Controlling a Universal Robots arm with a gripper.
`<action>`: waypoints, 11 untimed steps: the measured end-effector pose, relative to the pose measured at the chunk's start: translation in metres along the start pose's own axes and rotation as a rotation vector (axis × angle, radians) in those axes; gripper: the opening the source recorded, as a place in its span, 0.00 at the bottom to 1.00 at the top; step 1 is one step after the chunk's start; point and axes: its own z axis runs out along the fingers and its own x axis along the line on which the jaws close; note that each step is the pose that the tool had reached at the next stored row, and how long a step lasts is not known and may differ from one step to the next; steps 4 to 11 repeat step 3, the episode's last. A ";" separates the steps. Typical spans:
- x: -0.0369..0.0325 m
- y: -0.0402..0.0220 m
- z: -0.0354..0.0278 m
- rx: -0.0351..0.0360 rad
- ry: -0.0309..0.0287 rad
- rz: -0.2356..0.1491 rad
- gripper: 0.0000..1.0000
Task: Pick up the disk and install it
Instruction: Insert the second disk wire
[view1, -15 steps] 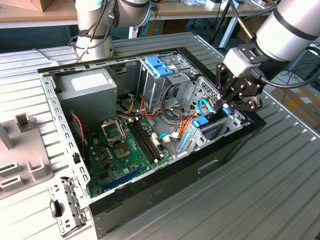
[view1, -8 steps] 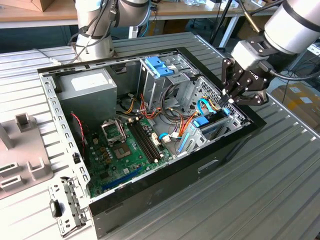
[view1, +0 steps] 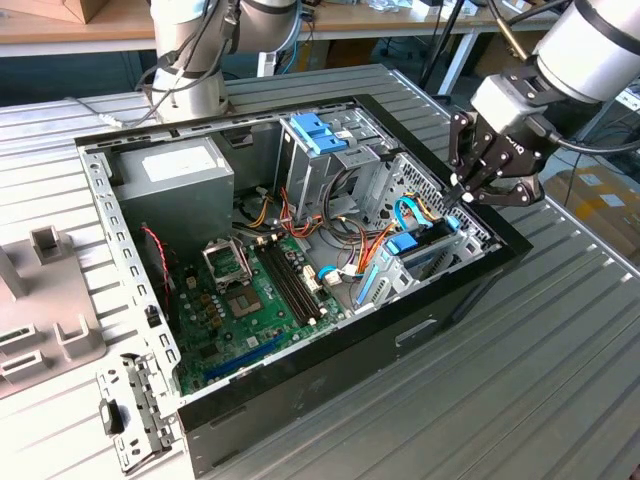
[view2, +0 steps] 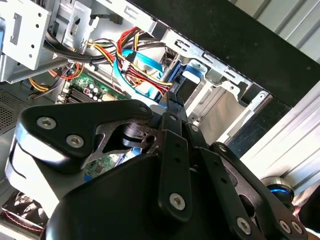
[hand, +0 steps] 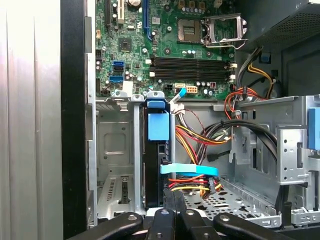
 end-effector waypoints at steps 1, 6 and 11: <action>0.0000 0.0000 0.0000 0.0000 0.0000 0.000 0.11; 0.0000 -0.0001 0.0000 0.0000 0.0000 0.000 0.11; 0.0000 -0.0001 0.0000 0.0000 0.0000 0.000 0.11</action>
